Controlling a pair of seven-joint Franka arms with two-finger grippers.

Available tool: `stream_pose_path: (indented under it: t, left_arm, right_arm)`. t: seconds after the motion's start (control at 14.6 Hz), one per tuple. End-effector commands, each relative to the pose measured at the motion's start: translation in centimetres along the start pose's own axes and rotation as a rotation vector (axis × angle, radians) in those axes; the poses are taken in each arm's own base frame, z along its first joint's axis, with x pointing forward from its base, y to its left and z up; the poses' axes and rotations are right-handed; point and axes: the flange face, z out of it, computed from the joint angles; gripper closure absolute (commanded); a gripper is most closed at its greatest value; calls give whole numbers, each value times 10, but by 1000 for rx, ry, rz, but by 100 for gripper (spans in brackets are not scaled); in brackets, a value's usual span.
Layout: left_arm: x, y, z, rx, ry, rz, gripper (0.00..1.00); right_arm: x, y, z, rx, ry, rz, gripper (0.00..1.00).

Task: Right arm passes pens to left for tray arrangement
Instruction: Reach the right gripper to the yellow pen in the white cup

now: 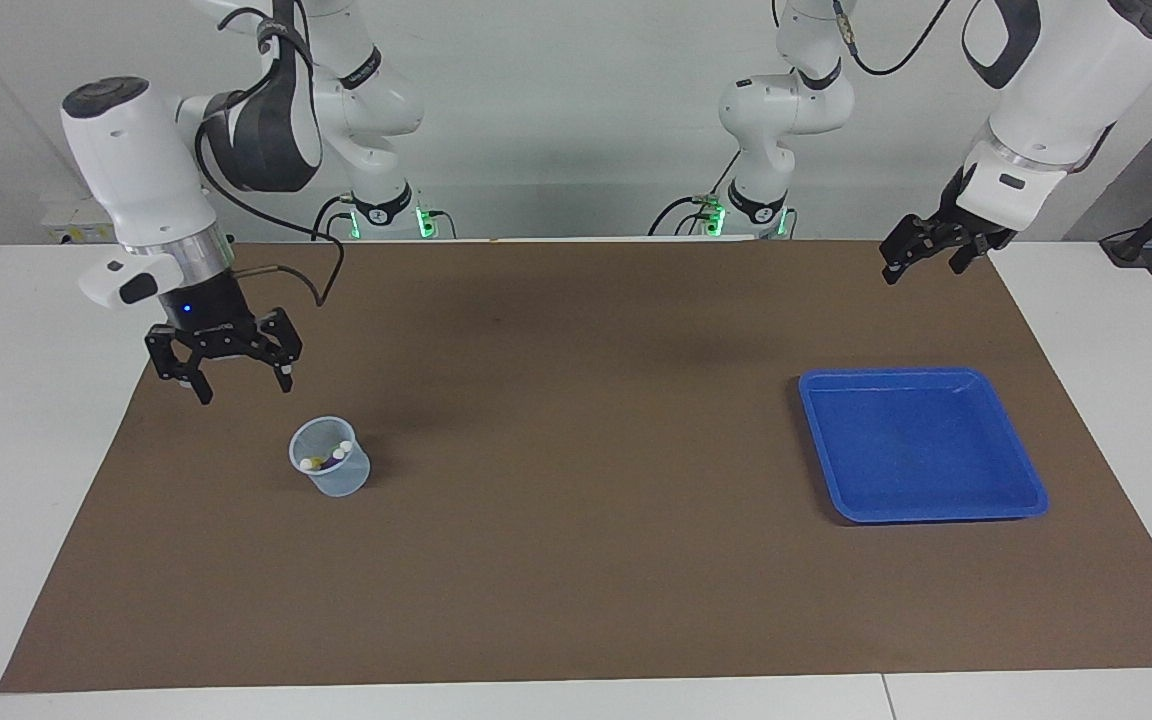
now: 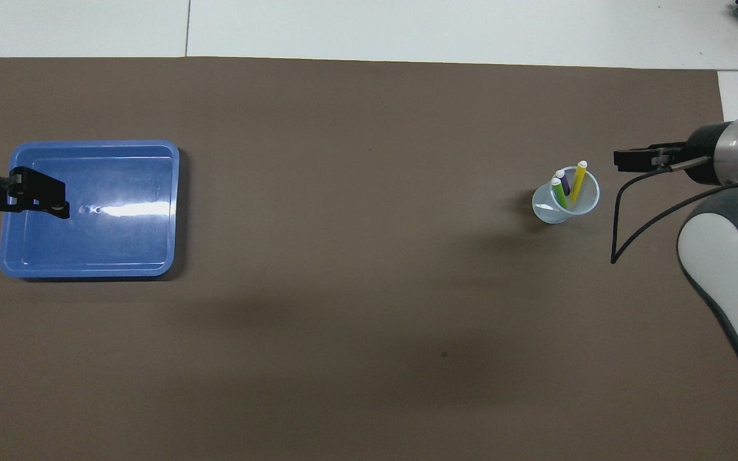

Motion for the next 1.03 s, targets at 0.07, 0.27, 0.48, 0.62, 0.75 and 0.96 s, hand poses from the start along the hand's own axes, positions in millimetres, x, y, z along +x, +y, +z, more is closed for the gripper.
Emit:
stream_pose_path:
  t: [0.07,0.27,0.48,0.62,0.75,0.96]
  left_arm:
    - [-14,1,6,-8,-8,12,0]
    - [-21,2,11,-4,-17,4,0]
    - [-22,15,9,-7,-5,29,0]
    - [-24,25,12,-10,-11,43,0]
    - [-30,40,19,-25,-8,-9,0]
    - [-41,62,37,-31,23,-46,0]
  right_arm:
    - [-14,8,52,33,72,-55,0]
    - [-30,10,79,26,79,-82,11]
    - [-29,3,99,23,125,-68,15]
    - [-28,-1,102,21,138,-78,16]
    - [-28,-3,106,14,154,-82,18]
    - [-33,-11,114,18,144,-91,33]
